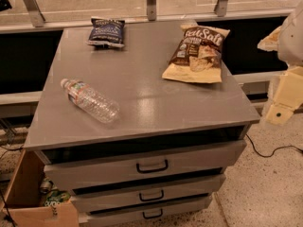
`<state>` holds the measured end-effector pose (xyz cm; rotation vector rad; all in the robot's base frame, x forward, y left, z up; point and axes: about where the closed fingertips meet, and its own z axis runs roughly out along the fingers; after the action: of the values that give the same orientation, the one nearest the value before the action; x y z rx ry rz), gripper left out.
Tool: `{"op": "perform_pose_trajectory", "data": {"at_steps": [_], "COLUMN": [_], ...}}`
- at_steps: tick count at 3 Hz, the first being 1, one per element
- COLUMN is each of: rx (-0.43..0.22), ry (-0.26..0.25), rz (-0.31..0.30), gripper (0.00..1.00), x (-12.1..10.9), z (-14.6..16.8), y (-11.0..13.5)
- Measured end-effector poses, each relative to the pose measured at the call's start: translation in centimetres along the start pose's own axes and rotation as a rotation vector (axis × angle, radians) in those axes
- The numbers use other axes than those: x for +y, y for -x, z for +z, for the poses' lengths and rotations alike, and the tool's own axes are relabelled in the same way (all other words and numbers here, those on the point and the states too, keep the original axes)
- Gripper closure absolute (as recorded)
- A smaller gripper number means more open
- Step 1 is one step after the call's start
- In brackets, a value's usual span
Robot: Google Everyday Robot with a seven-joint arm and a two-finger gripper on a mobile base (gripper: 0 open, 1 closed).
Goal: Place water bottle upright
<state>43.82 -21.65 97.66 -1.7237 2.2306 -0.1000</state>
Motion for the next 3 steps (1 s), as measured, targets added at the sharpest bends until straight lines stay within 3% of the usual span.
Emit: {"op": "perform_pose_trajectory", "data": {"at_steps": [1,2,3], "rx": [-0.004,-0.019,-0.042], "ry": [-0.005,0.006,0.017], "rz": [-0.005,0.007,0.031], "gripper": [0.00,0.00,0.00], "x": [-0.2,-1.9,-4.4], "z": [0.0,2.1,5.2], "y": [0.4,4.0,9.5]}}
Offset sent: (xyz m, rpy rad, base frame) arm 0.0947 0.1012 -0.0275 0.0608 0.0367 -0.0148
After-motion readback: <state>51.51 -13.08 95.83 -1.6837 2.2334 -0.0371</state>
